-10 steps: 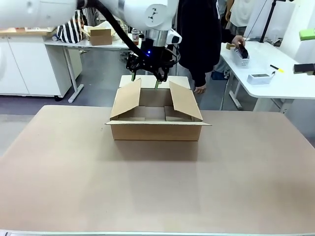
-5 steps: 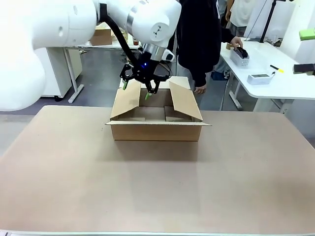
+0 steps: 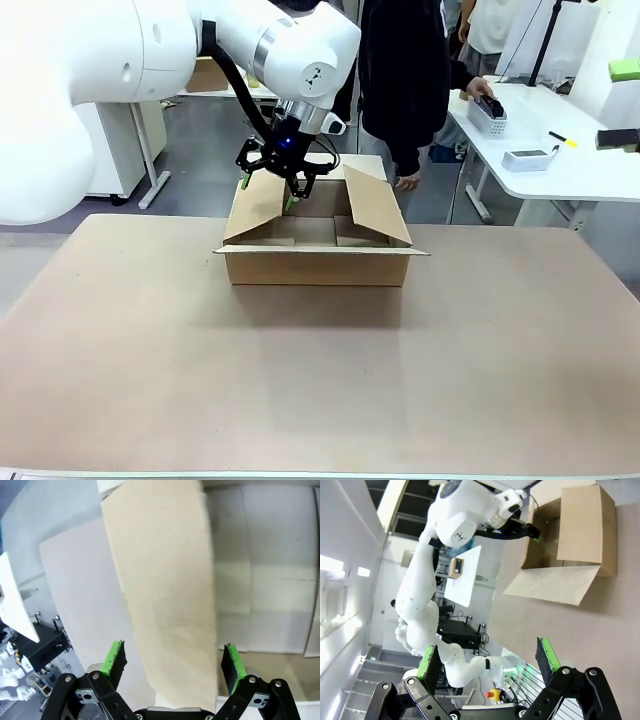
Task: Pack the gift set into the box.
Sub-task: Place both hands on the side flaps of the Package Box and spread them outward.
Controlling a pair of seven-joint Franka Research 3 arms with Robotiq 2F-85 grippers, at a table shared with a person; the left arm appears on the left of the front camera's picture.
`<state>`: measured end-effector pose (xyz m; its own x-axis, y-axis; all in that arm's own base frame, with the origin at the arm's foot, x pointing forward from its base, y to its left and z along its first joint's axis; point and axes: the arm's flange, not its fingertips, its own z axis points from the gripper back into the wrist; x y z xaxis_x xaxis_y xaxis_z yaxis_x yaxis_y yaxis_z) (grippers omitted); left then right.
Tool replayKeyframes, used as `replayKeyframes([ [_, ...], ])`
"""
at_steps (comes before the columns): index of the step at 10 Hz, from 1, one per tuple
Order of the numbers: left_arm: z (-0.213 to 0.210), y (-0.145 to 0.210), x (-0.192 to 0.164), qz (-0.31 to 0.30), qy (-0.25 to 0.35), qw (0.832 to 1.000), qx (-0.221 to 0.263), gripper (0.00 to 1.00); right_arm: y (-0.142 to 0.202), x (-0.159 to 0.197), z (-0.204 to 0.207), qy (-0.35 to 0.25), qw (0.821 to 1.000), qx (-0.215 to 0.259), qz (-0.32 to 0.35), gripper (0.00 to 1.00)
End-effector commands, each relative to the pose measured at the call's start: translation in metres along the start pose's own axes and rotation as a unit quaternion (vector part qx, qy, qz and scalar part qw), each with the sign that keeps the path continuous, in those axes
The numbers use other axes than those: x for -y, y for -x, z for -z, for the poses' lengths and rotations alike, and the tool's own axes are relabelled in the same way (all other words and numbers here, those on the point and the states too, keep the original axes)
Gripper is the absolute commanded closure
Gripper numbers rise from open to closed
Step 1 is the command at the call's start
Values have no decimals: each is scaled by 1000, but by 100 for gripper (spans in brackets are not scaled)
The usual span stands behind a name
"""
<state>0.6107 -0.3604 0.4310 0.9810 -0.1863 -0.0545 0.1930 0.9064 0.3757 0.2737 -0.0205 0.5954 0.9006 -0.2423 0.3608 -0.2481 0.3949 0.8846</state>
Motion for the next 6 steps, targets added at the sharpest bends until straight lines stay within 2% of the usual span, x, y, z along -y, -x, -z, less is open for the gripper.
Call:
replayKeyframes([
  [1,-1,12,-23,-40,-34,999,-2,0,-3,-1,2,-12,1000,5,-13,0],
  [4,-7,25,-48,-60,-64,996,-4,0,-3,-1,2,-12,1000,5,-13,0],
  [6,-5,33,-68,-80,-54,995,-6,0,-3,-1,2,-12,1000,5,-13,0],
])
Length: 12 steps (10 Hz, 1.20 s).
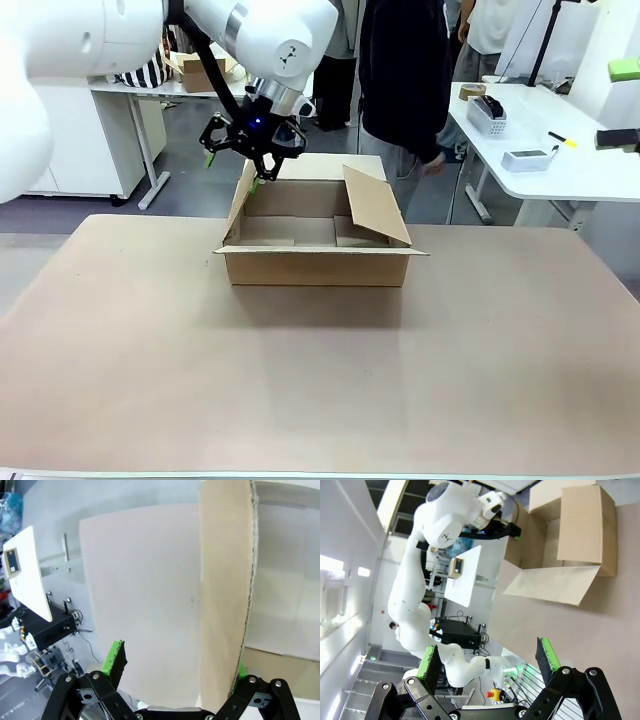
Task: Pack the gift set into the box.
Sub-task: Place both hands on the side flaps of the Package Box and spread them outward.
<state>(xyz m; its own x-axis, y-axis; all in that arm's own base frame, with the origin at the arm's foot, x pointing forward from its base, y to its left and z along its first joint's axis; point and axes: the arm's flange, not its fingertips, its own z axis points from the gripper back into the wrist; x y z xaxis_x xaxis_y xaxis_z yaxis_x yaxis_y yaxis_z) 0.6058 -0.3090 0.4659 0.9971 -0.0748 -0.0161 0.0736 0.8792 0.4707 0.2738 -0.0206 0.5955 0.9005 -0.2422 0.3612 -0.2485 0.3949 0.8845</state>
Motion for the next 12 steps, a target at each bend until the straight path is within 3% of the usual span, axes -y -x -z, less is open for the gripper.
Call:
replayKeyframes([
  [1,13,19,-21,-27,12,1000,-2,0,-3,-1,3,-12,1000,5,-12,0],
  [7,41,45,-86,-62,178,982,15,0,-3,-1,3,-12,1000,5,-12,0],
  [9,58,51,-91,-56,247,967,21,0,-3,-1,3,-12,1000,5,-12,0],
  [12,72,71,-119,-78,347,932,71,0,-3,-1,3,-12,1000,5,-12,0],
])
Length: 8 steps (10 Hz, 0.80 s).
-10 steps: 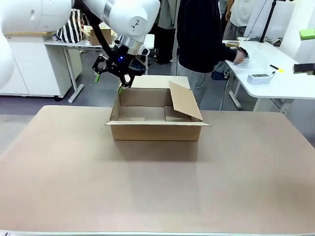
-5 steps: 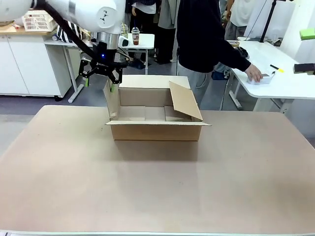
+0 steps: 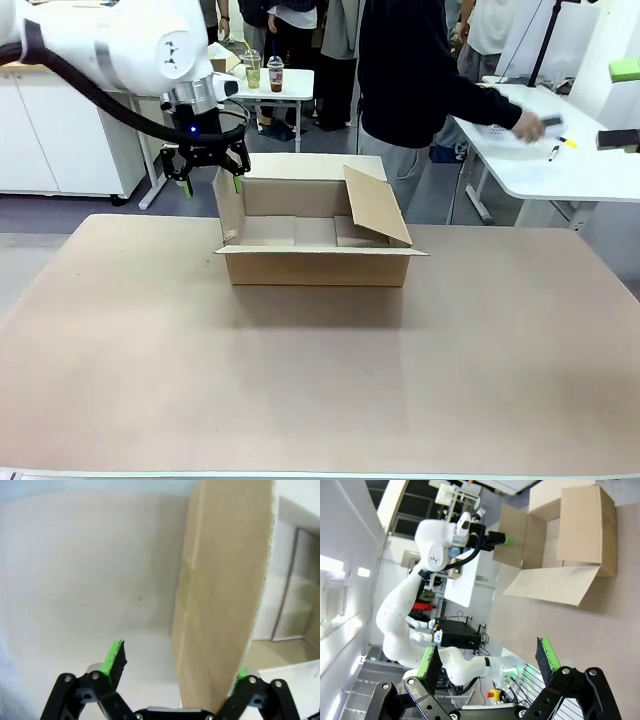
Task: Pack the gift set into the box.
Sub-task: Place both hands on the side flaps of the Package Box and spread them outward.
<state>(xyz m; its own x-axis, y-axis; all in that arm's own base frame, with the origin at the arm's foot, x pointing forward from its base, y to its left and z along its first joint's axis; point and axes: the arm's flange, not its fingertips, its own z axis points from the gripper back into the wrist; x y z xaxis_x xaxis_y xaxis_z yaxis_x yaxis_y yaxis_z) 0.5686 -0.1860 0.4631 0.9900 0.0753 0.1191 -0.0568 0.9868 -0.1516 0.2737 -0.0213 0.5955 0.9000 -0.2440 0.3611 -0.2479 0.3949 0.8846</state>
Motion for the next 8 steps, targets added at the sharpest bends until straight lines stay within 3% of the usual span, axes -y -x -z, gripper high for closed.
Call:
replayKeyframes([
  [1,-5,29,-33,0,54,998,22,0,-3,-1,3,-12,1000,4,-13,0],
  [5,9,48,-72,-49,93,994,28,0,-3,-1,3,-12,1000,4,-13,0],
  [8,28,53,-102,-9,218,973,81,0,-3,-1,3,-12,1000,4,-13,0],
])
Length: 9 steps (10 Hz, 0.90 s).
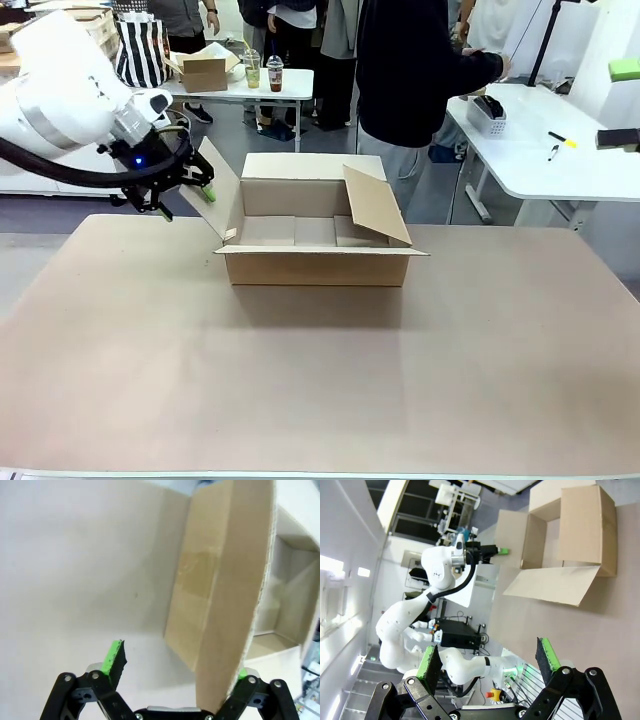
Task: Pack the gift set into the box.
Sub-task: Place both hands on the side flaps of the Package Box and spread them outward.
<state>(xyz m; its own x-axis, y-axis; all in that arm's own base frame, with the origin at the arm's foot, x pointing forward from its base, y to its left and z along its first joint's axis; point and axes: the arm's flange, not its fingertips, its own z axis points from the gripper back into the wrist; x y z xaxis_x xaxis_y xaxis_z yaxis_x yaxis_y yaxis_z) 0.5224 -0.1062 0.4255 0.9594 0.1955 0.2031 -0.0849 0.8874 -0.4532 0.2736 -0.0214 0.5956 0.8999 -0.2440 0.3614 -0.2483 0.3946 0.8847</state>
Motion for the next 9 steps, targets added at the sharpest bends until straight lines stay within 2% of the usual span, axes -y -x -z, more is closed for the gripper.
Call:
replayKeyframes([
  [1,1,9,-28,40,99,994,28,0,-3,-1,3,-12,1000,4,-13,0],
  [2,0,0,0,0,0,1000,0,0,-3,-1,3,-12,1000,4,-13,0],
  [7,0,0,0,0,0,1000,0,0,0,0,0,-1,1000,0,0,0],
  [8,0,0,0,0,0,1000,0,0,-22,-23,9,97,994,42,-18,0],
  [9,0,0,0,0,0,1000,0,0,-39,-54,59,143,989,5,-48,0],
])
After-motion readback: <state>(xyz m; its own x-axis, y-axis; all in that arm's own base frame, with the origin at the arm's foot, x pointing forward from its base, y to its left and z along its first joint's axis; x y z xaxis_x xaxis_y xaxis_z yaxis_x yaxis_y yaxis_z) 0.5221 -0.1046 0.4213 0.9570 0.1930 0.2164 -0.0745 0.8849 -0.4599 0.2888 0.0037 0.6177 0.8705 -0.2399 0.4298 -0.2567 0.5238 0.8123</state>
